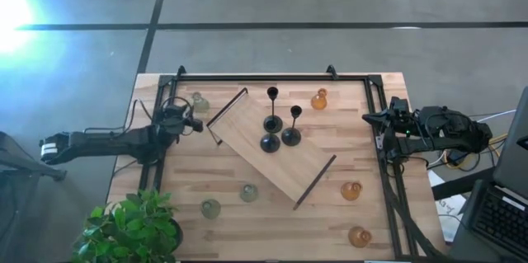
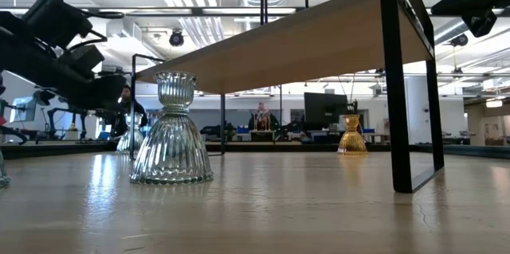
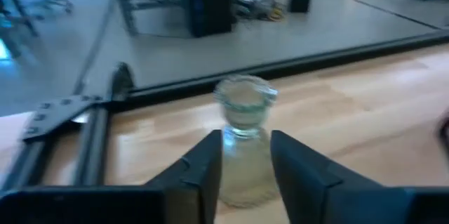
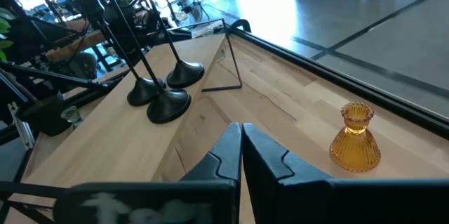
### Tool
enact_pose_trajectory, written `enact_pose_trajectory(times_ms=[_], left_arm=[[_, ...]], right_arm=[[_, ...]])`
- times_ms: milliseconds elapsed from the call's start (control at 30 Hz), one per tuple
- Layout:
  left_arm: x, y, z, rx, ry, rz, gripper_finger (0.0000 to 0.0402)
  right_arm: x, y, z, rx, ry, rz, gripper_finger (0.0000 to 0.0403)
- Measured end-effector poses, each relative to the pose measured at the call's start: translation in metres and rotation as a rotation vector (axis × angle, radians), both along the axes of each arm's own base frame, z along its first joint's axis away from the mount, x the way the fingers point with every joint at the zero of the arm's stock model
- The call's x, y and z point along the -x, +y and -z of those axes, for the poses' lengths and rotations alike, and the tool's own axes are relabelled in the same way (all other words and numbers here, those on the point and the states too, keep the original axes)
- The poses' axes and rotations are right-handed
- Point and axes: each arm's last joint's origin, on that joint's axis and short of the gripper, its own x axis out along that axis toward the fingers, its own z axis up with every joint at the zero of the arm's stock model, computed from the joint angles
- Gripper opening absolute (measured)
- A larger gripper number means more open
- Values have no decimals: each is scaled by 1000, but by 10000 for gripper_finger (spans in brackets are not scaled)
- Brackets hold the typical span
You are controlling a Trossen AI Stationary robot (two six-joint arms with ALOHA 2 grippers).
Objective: Pick & Place candle stick holders
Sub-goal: Put the top left transparent candle holder on the shelf
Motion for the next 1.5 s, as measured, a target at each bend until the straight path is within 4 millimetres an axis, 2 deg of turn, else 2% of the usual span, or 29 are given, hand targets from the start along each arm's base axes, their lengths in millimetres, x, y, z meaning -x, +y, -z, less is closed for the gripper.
enact_pose_trajectory(times_ms=[167, 300, 667, 867, 1500], left_arm=[[-1, 0, 0, 25, -42, 12, 181], [-1, 1, 2, 43, -34, 30, 198], [-1, 12, 3, 61, -3, 15, 197], [-3, 18, 3, 69, 28, 77, 197], [-10, 41, 9, 72, 32, 50, 200]], right_arm=[[0, 0, 0, 0, 0, 0, 8], [0, 0, 0, 0, 0, 0, 9], [0, 0, 0, 0, 0, 0, 9], [0, 0, 0, 0, 0, 0, 9], [0, 0, 0, 0, -1, 0, 9]])
